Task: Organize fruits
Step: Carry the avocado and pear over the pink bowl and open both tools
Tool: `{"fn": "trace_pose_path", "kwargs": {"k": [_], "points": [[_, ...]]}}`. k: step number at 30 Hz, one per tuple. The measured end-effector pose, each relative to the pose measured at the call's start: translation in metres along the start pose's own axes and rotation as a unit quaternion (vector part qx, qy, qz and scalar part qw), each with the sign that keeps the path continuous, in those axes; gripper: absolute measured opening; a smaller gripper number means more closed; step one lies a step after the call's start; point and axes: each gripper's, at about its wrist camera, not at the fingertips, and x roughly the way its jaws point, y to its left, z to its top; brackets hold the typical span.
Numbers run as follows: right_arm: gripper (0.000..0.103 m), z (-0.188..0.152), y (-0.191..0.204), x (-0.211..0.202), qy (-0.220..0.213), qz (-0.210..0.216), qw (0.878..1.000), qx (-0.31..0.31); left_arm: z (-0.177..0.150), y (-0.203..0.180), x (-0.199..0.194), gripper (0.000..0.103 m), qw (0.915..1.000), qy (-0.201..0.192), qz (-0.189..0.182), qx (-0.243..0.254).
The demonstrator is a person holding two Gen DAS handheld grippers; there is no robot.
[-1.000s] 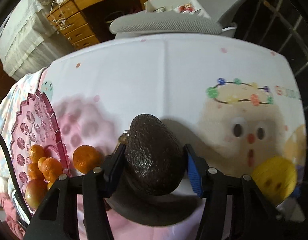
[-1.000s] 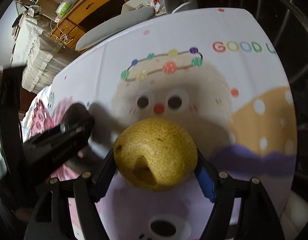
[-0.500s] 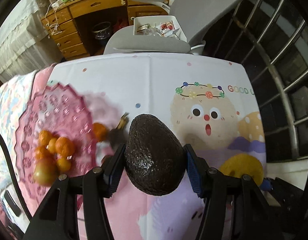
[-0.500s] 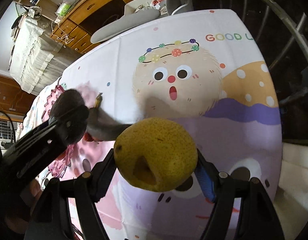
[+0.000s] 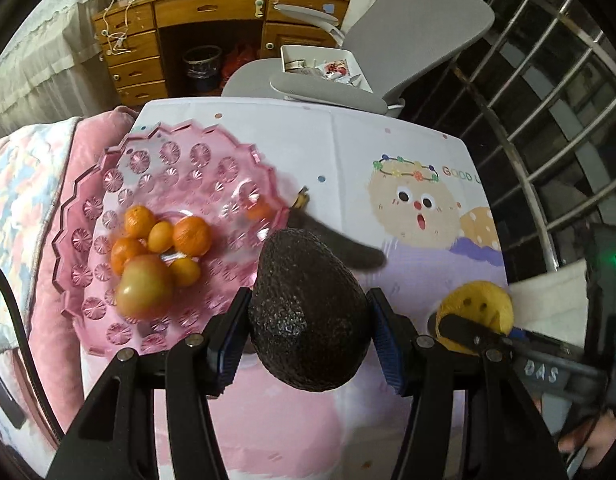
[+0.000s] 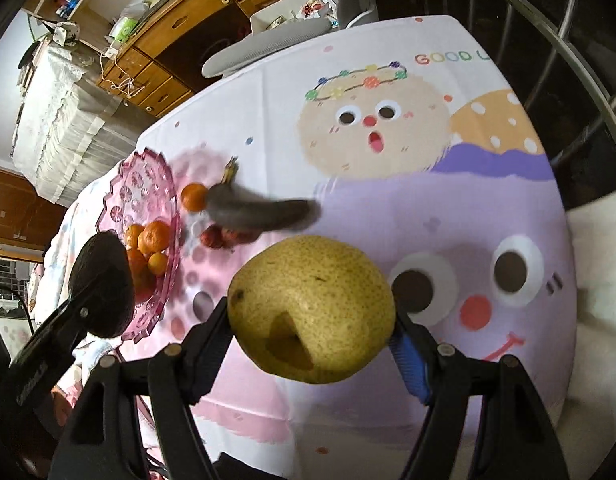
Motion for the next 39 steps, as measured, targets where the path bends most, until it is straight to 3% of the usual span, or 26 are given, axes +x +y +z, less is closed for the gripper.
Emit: {"fn": "trace_pose_path", "kwargs": {"k": [9, 22, 29, 39], "points": [[0.074, -0.031, 0.063, 0.014, -0.002, 0.006, 1.000, 0.026, -0.016, 0.074, -0.028, 0.056, 0.9983, -0.014, -0.040, 0.040], [0.074, -0.037, 0.153, 0.040, -0.012, 0.015, 0.999, 0.030, -0.007, 0.166, -0.049, 0.056, 0.9957, -0.044, -0.052, 0.064], [0.074, -0.028, 0.186, 0.059, -0.008, 0.005, 1.000, 0.018, -0.005, 0.195, -0.035, 0.056, 0.9964, -0.029, -0.052, 0.061], [0.074, -0.028, 0.206, 0.086, 0.009, -0.025, 1.000, -0.011, -0.005, 0.207, -0.006, 0.056, 0.9977, -0.005, -0.043, 0.053]]}}
